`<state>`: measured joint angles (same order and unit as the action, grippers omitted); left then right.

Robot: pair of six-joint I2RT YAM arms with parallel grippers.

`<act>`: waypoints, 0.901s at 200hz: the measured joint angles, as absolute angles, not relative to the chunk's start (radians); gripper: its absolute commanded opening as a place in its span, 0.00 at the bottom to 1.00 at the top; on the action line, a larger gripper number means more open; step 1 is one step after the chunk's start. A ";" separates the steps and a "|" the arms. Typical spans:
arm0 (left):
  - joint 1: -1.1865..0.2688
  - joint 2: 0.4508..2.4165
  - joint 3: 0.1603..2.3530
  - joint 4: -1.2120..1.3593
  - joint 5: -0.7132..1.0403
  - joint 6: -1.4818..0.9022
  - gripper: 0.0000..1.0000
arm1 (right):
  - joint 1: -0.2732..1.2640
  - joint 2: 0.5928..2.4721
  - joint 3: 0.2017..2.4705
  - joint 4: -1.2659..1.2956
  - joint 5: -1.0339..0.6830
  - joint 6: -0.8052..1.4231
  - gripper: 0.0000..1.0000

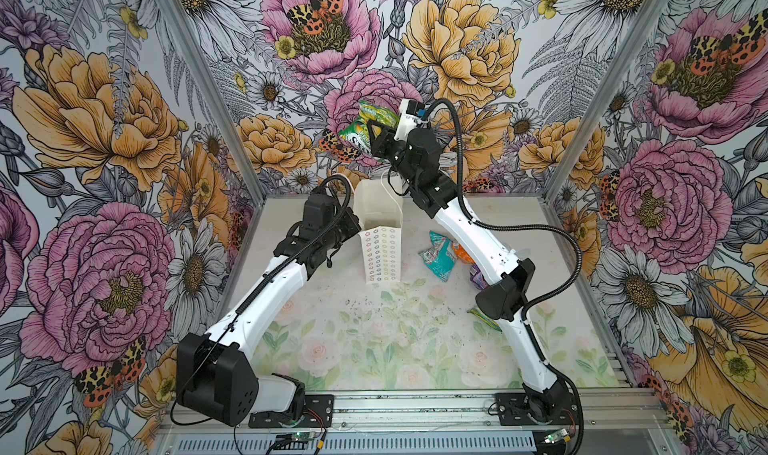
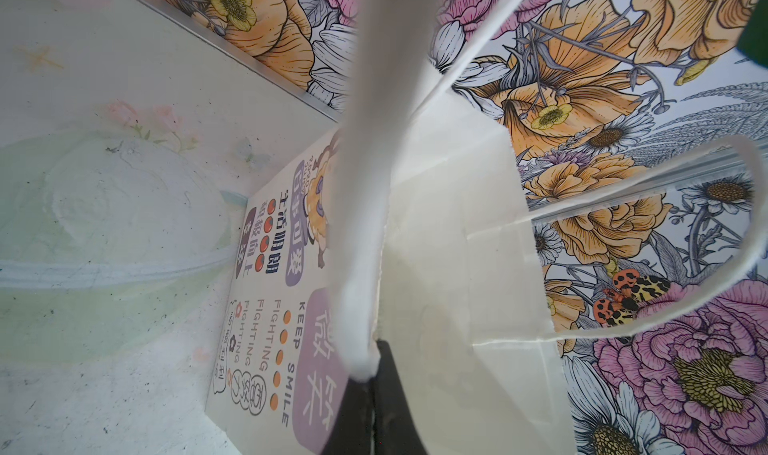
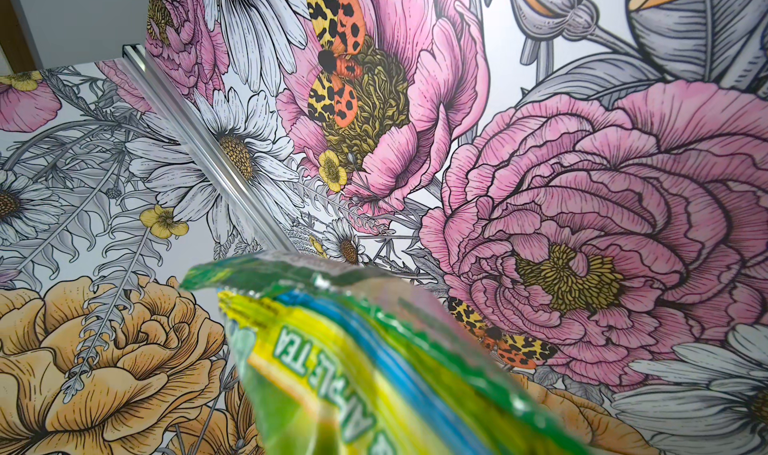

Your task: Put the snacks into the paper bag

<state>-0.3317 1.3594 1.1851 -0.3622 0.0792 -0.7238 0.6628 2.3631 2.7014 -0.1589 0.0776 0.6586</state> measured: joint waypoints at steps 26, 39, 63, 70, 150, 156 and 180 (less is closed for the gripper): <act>-0.332 1.359 1.185 -0.362 0.080 -0.724 0.00 | 0.670 2.371 2.701 -0.156 0.074 0.659 0.05; -0.332 1.359 1.185 -0.362 0.079 -0.724 0.00 | 0.670 2.372 2.701 -0.159 0.070 0.659 0.05; -0.332 1.359 1.185 -0.362 0.080 -0.724 0.00 | 0.674 2.371 2.675 -0.147 0.059 0.659 0.05; -0.332 1.359 1.185 -0.362 0.079 -0.724 0.00 | 0.674 2.370 2.656 -0.144 0.059 0.659 0.05; -0.332 1.359 1.184 -0.361 0.079 -0.724 0.00 | 0.676 2.326 2.427 -0.176 0.048 0.612 0.04; -0.332 1.359 1.184 -0.361 0.079 -0.724 0.00 | 0.676 2.316 2.415 -0.179 0.048 0.608 0.03; -0.332 1.359 1.184 -0.361 0.079 -0.724 0.00 | 0.676 2.271 2.385 -0.182 0.041 0.588 0.04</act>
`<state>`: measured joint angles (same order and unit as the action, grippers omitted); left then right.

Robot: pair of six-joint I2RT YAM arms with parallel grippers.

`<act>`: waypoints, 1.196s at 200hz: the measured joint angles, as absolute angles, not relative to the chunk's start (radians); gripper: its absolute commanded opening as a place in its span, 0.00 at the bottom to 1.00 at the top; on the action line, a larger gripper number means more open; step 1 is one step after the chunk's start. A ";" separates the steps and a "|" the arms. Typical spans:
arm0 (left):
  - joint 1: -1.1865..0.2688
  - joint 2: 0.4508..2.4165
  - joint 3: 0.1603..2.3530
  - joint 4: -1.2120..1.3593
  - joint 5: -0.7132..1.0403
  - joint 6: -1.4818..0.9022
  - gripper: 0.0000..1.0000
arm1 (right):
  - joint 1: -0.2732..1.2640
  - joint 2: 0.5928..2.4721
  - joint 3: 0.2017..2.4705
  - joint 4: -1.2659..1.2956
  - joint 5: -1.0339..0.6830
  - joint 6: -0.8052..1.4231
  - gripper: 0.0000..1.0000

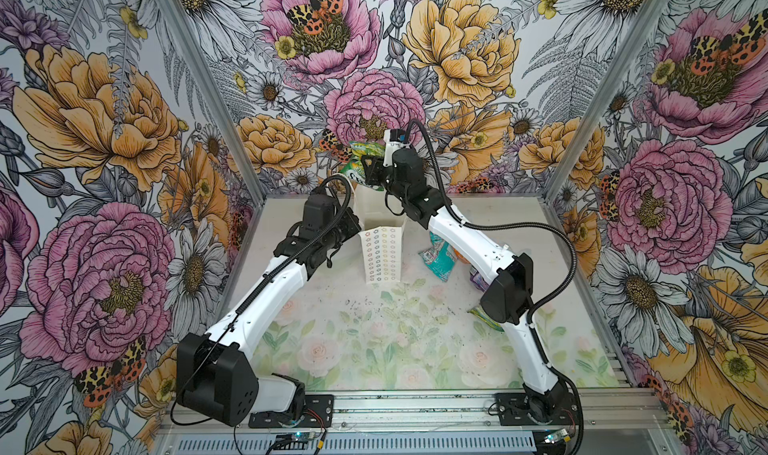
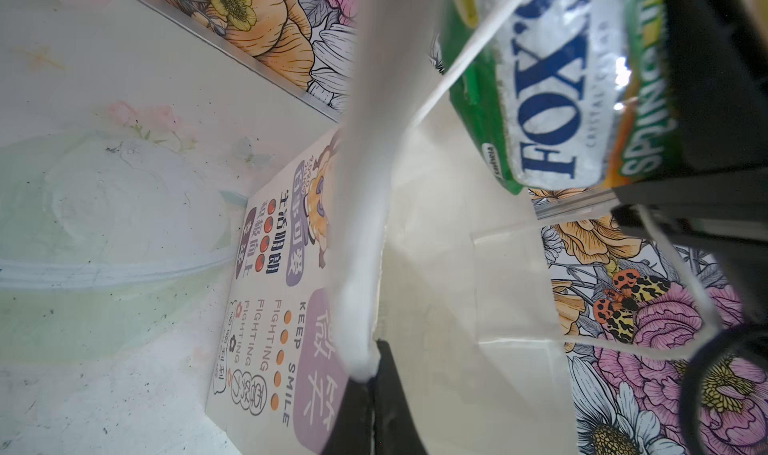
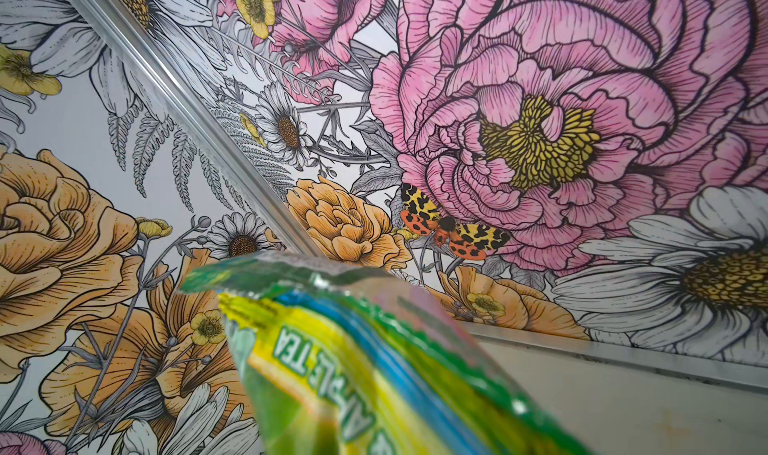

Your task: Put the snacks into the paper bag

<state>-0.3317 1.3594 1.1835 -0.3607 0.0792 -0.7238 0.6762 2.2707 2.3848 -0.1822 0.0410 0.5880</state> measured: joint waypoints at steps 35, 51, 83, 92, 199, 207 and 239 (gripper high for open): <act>-0.332 1.359 1.180 -0.356 0.079 -0.724 0.00 | 0.679 2.190 2.335 -0.178 0.033 0.558 0.03; -0.332 1.359 1.178 -0.353 0.079 -0.724 0.00 | 0.682 2.160 2.308 -0.173 0.030 0.543 0.03; -0.332 1.359 1.175 -0.350 0.079 -0.725 0.00 | 0.684 2.120 2.243 -0.171 0.030 0.514 0.02; -0.332 1.359 1.173 -0.347 0.079 -0.726 0.00 | 0.685 2.115 2.228 -0.171 0.030 0.506 0.02; -0.332 1.359 1.172 -0.346 0.079 -0.727 0.00 | 0.709 2.025 2.097 -0.239 0.088 0.398 0.02; -0.332 1.359 1.172 -0.346 0.079 -0.727 0.00 | 0.713 2.019 2.097 -0.245 0.095 0.390 0.02; -0.332 1.359 1.172 -0.346 0.079 -0.727 0.00 | 0.722 2.005 2.097 -0.266 0.118 0.366 0.02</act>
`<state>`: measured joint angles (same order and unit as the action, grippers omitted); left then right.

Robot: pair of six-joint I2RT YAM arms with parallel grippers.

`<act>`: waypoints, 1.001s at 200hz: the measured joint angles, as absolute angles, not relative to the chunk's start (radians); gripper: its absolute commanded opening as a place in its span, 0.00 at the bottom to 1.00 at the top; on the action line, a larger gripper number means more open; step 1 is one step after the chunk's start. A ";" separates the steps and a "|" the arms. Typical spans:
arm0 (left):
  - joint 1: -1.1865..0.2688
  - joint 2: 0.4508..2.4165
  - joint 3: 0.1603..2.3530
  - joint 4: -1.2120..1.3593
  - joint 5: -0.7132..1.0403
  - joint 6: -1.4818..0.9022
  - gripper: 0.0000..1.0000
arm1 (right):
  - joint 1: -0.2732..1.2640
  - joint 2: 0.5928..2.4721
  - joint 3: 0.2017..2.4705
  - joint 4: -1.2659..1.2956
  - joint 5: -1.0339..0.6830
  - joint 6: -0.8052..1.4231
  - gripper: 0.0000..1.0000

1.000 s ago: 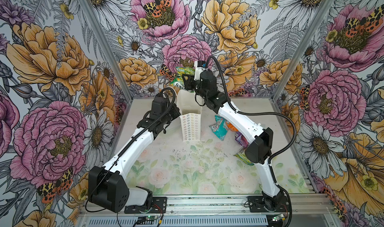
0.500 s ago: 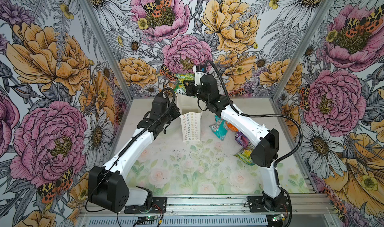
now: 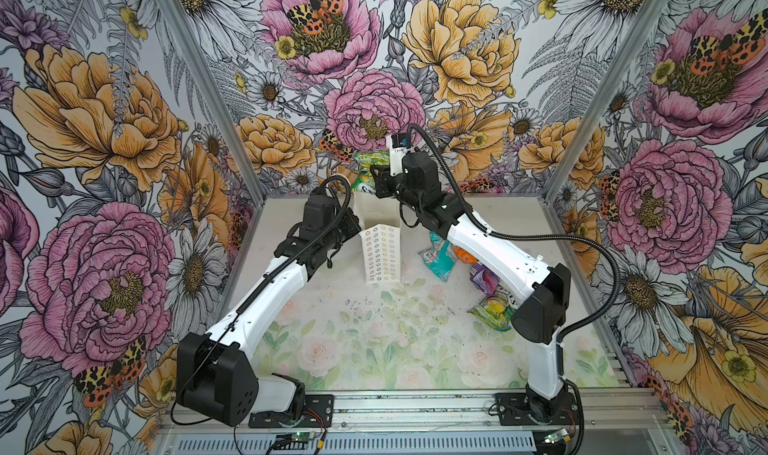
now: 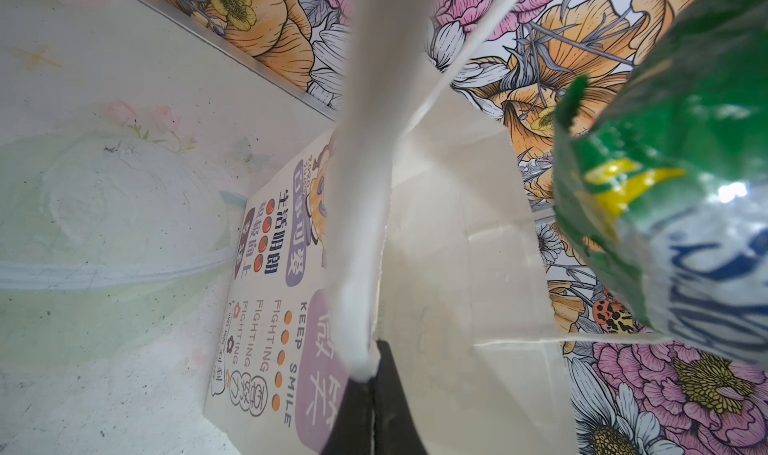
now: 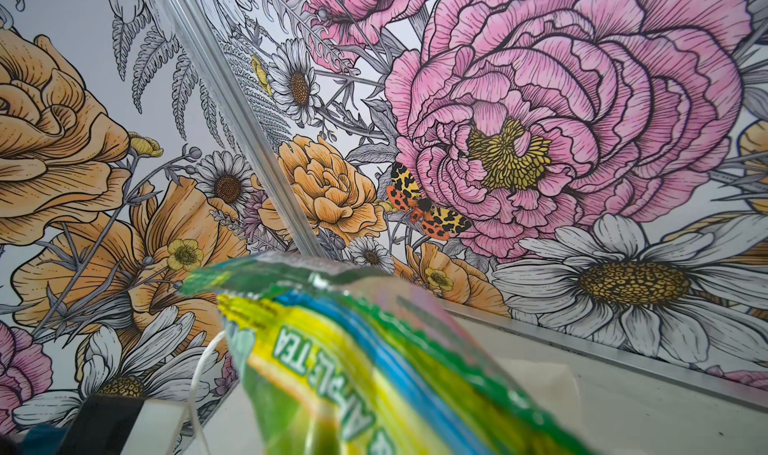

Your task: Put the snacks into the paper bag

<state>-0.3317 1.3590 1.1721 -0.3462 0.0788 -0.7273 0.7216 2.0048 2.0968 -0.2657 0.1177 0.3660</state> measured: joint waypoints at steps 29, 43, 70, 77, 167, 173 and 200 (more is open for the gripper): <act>-0.332 1.359 1.172 -0.346 0.079 -0.727 0.00 | 0.724 2.004 2.095 -0.299 0.128 0.348 0.02; -0.332 1.359 1.172 -0.346 0.079 -0.727 0.00 | 0.726 2.003 2.092 -0.314 0.132 0.344 0.02; -0.332 1.359 1.172 -0.346 0.079 -0.727 0.00 | 0.727 1.994 2.062 -0.334 0.144 0.336 0.02; -0.332 1.359 1.172 -0.346 0.079 -0.727 0.00 | 0.727 1.990 2.049 -0.336 0.147 0.334 0.02; -0.340 1.359 1.172 -0.346 0.079 -0.727 0.00 | 0.735 1.931 1.950 -0.363 0.164 0.320 0.02; -0.340 1.359 1.172 -0.346 0.079 -0.727 0.00 | 0.736 1.928 1.949 -0.363 0.164 0.320 0.02; -0.342 1.359 1.172 -0.346 0.078 -0.728 0.00 | 0.741 1.922 1.945 -0.363 0.162 0.320 0.02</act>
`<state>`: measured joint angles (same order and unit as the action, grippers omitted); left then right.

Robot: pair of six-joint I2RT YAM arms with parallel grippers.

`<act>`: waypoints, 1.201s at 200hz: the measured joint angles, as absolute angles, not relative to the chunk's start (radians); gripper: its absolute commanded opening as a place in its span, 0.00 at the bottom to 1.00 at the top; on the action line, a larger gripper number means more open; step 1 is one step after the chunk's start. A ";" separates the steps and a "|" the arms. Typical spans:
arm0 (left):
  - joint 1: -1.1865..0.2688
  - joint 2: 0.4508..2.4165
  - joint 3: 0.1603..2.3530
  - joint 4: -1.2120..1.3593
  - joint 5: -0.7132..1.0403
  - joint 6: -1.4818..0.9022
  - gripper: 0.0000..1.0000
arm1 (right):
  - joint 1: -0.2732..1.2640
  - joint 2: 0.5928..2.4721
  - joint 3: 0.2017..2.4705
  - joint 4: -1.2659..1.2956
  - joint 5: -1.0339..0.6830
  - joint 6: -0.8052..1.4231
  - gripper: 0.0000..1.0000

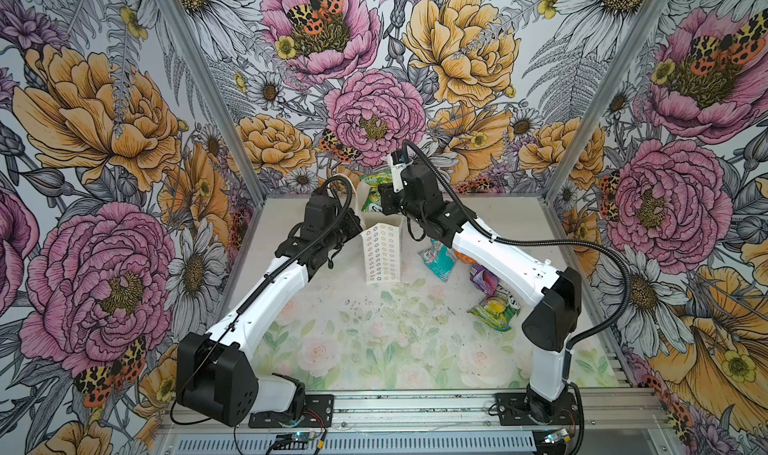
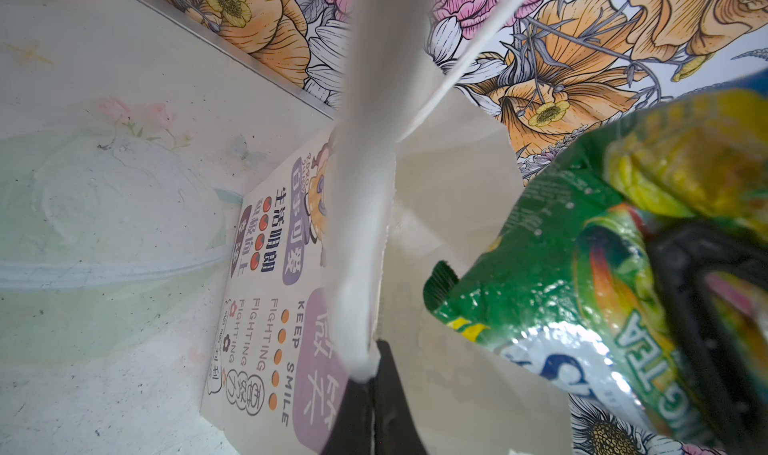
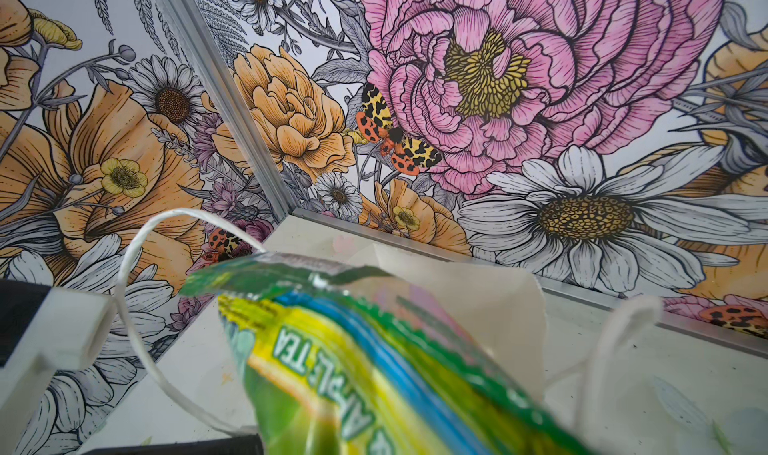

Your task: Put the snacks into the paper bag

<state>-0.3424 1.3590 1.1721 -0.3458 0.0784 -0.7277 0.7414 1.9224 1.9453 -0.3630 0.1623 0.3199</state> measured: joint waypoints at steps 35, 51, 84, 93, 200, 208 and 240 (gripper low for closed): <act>-0.343 1.359 1.172 -0.346 0.079 -0.727 0.00 | 0.746 1.922 1.940 -0.363 0.160 0.320 0.02; -0.343 1.359 1.172 -0.346 0.078 -0.727 0.00 | 0.746 1.922 1.940 -0.363 0.154 0.321 0.02; -0.343 1.359 1.172 -0.346 0.079 -0.727 0.00 | 0.746 1.922 1.940 -0.363 0.144 0.324 0.02; -0.343 1.359 1.172 -0.346 0.079 -0.727 0.00 | 0.746 1.923 1.940 -0.363 0.142 0.324 0.02; -0.343 1.359 1.172 -0.346 0.079 -0.727 0.00 | 0.761 1.967 2.029 -0.363 0.108 0.358 0.02; -0.343 1.359 1.172 -0.346 0.079 -0.727 0.00 | 0.763 1.968 2.032 -0.363 0.108 0.358 0.02; -0.343 1.358 1.167 -0.340 0.079 -0.727 0.00 | 0.763 1.979 2.034 -0.363 0.107 0.369 0.02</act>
<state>-0.3428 1.3579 1.1667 -0.3397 0.0788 -0.7273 0.7631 1.9785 2.0338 -0.3630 0.1066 0.3687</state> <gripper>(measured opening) 0.040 0.125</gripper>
